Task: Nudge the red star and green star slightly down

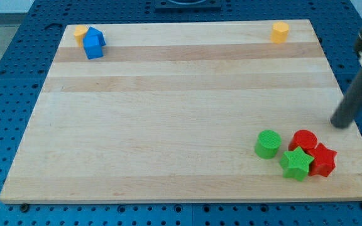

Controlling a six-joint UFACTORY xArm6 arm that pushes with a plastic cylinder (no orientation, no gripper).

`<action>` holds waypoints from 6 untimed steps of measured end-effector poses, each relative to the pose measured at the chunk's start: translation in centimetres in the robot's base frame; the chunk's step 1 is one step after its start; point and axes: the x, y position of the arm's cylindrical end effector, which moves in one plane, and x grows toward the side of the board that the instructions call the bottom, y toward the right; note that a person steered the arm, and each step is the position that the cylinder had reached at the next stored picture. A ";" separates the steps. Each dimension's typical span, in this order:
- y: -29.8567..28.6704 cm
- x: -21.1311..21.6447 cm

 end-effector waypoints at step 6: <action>-14.0 1.3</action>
